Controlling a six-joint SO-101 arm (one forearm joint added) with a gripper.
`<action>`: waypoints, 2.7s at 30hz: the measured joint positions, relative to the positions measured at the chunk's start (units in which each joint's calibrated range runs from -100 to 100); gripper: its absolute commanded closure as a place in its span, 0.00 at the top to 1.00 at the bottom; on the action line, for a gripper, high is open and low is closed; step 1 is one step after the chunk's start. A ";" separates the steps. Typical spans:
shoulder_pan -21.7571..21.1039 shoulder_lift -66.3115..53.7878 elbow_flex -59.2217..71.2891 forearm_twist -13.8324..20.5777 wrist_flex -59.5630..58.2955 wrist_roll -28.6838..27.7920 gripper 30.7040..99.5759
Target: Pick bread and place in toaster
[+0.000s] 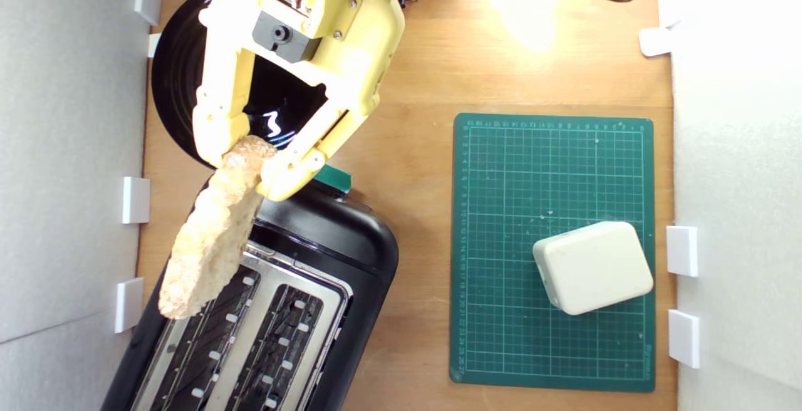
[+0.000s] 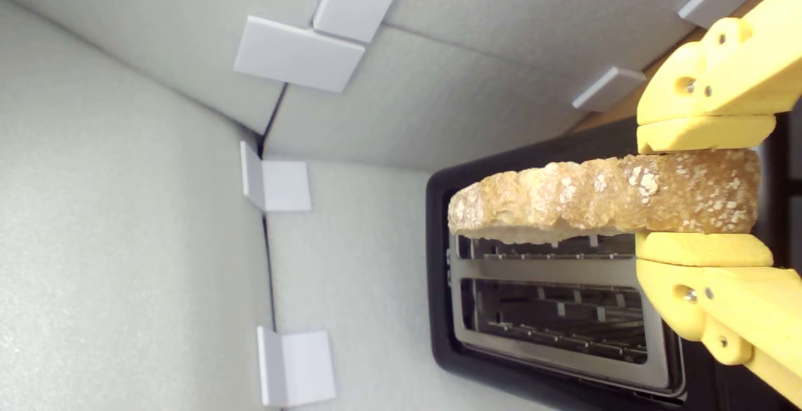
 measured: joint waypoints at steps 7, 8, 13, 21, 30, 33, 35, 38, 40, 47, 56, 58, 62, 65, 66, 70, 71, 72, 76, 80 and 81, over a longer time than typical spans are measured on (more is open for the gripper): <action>1.01 3.19 -0.37 0.00 -0.85 0.00 0.30; 0.82 3.36 -0.37 0.00 -0.85 0.00 0.30; 1.01 4.87 -0.37 0.00 -0.85 0.00 0.30; 0.92 6.97 -0.37 0.00 -0.85 0.00 0.30; 1.01 8.32 -0.37 0.00 -0.85 0.00 0.30; 1.01 9.66 -0.55 0.00 -0.85 0.00 0.30; 1.01 10.25 -0.65 0.00 -1.19 0.00 0.30; 2.01 10.42 -0.65 -0.18 -1.36 0.00 0.30; 2.29 10.92 -0.65 -0.18 -1.36 -0.05 0.30; 2.47 13.19 -1.39 -0.18 -1.95 -0.05 0.30; 2.56 16.38 -2.22 -0.09 -3.14 -0.05 0.30; 2.56 17.05 -2.31 0.27 -3.14 -0.05 0.30; 3.48 17.47 -2.59 -1.78 -3.81 0.00 0.30; 3.66 17.47 -2.59 -2.93 -3.81 0.00 0.30; 3.66 17.47 -2.59 -3.47 -3.81 0.00 0.30; 3.66 18.65 -2.87 -4.35 -3.98 0.00 0.30; 3.66 19.15 -2.87 -4.44 -3.98 0.00 0.30; 3.66 19.24 -2.87 -4.44 -3.98 0.00 0.30; 3.66 19.32 -2.87 -4.44 -3.98 0.00 0.30; 3.94 19.57 -2.87 -4.71 -3.98 0.00 0.30; 4.39 19.99 -2.96 -5.06 -3.98 0.00 0.30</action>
